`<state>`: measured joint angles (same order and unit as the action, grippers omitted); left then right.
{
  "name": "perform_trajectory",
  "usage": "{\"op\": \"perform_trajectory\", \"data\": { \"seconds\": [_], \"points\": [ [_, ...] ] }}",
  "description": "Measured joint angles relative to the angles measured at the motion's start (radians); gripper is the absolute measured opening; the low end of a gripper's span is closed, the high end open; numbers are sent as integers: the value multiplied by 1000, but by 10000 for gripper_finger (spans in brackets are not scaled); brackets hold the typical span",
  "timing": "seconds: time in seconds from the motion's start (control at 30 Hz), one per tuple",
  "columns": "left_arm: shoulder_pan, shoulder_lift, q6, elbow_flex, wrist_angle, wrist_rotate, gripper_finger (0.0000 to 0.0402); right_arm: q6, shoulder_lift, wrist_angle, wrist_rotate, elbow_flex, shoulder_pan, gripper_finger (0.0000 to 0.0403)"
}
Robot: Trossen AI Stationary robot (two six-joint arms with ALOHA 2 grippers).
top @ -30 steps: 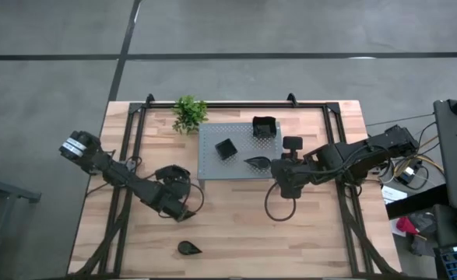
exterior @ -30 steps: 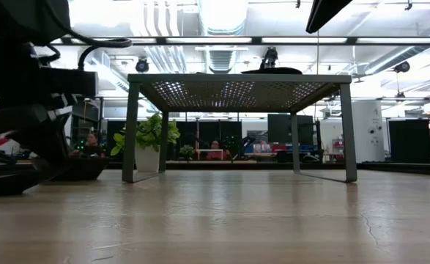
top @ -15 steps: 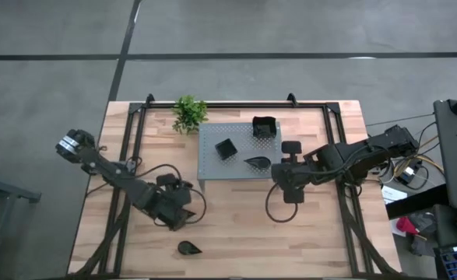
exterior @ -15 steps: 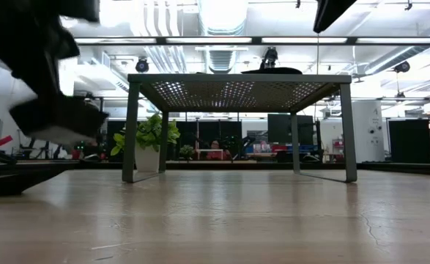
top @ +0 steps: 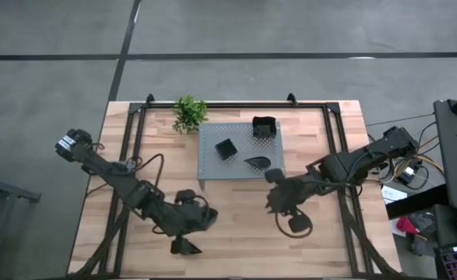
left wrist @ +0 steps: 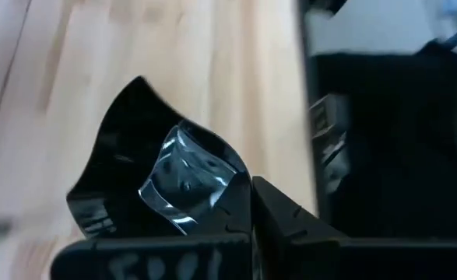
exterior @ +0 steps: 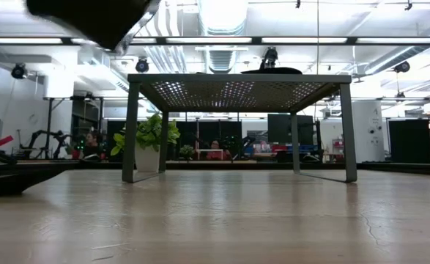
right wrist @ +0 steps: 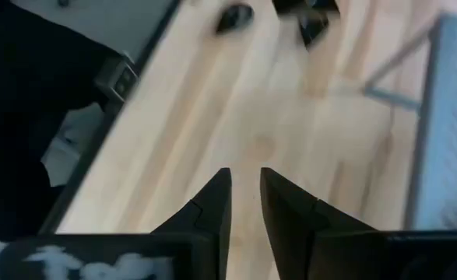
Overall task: Pick & Place Mini shaped plates
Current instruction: Stack the black distorted square plate on top of the black distorted square plate on the shelf
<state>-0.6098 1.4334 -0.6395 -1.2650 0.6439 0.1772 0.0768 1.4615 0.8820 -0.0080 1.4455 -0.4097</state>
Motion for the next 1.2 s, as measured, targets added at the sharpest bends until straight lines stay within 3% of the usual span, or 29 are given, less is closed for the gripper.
{"op": "perform_trajectory", "data": {
  "seconds": [0.23,0.47,0.97,1.07,1.2],
  "points": [
    [0,0,71,9,-93,-7,0,-36,19,-78,2,-1,-36,95],
    [17,0,124,9,-139,-44,0,-133,31,-354,-235,-1,-37,100],
    [31,0,176,10,-238,-63,0,-250,210,-458,-194,53,14,185],
    [31,0,191,10,-242,-63,0,-270,231,-487,-112,71,17,191],
    [31,0,229,10,-241,-62,0,-287,258,-525,-106,84,36,186]
  ]
}}
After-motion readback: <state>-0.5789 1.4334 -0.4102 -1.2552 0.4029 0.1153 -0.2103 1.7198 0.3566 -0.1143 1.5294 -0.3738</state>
